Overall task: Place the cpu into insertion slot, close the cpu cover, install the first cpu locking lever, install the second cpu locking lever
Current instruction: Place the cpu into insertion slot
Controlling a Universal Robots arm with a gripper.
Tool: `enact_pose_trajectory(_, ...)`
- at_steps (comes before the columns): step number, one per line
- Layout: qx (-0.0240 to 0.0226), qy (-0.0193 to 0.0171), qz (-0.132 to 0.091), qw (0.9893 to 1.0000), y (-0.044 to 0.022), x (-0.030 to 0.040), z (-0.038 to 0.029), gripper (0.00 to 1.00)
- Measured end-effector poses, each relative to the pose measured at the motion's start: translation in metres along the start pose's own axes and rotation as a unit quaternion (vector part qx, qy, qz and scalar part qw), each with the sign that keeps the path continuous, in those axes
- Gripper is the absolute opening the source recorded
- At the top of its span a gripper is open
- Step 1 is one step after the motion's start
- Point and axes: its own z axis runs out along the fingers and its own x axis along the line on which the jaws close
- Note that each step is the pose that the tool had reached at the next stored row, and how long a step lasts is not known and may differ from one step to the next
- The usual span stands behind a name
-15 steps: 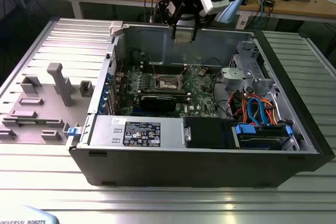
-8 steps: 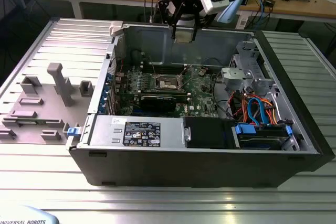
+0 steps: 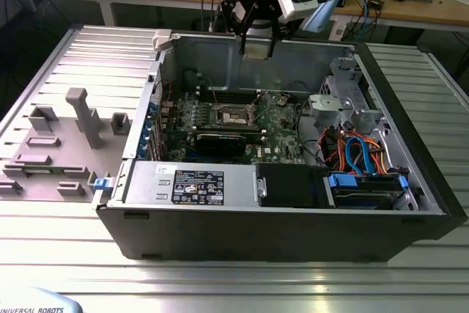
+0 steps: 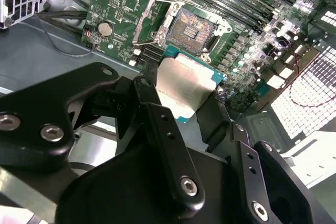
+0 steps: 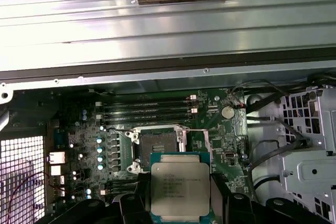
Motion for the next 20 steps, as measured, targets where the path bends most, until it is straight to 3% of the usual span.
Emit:
enact_pose_trajectory(8, -0.0004, -0.0039, 0.044, 0.999, 0.0, 0.0, 0.0, 0.54)
enact_pose_trajectory(14, -0.0003, -0.004, 0.045, 0.999, 0.0, 0.0, 0.0, 0.54)
enact_pose_trajectory(20, -0.0011, -0.0079, 0.089, 0.996, 0.0, 0.0, 0.0002, 0.54)
